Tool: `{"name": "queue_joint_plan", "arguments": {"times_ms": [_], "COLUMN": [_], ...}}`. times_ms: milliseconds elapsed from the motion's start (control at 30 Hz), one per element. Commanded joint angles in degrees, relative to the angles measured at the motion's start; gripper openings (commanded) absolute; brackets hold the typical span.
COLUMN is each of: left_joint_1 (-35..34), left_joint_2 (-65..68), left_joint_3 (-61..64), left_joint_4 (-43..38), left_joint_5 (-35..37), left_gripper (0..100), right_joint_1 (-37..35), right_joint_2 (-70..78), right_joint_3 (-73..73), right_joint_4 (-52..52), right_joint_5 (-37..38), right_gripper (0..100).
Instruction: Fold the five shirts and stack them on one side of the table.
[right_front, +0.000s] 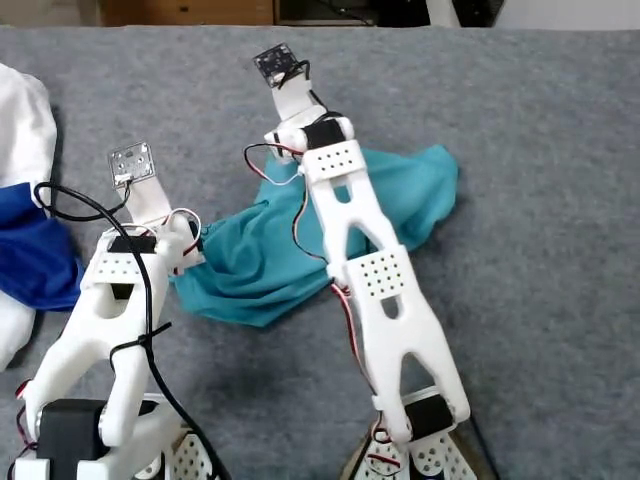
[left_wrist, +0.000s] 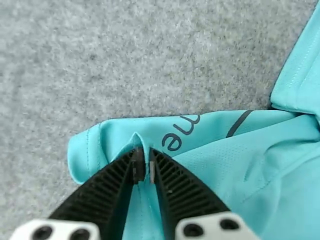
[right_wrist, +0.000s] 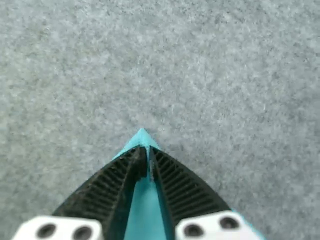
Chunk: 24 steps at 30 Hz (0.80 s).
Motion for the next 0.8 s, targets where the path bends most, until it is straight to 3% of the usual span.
{"name": "queue_joint_plan", "arguments": {"times_ms": [0,333,567,767], "left_joint_1": [-0.7,-0.8,-0.8,-0.8], "left_joint_2": [-0.3,-0.3,-0.3,-0.3], "left_joint_3": [-0.2,-0.2,-0.2,-0.2], "left_joint_4": [-0.9,-0.9,-0.9,-0.9], "left_joint_5": [0.2,0.2,0.2,0.2], "left_gripper": [2,2,2,2], "right_joint_1": [0.9,4.3,4.0,4.0], "right_joint_2": [-0.9,-1.0,-6.9,-11.9], "right_joint_3": [-2.4,-16.4,-15.9,-15.8], "right_joint_4": [3.4,17.0,18.4,26.9], "right_joint_5": [-0.3,0.0,0.0,0.1], "right_gripper": [0.5,0.5,0.5,0.5]}}
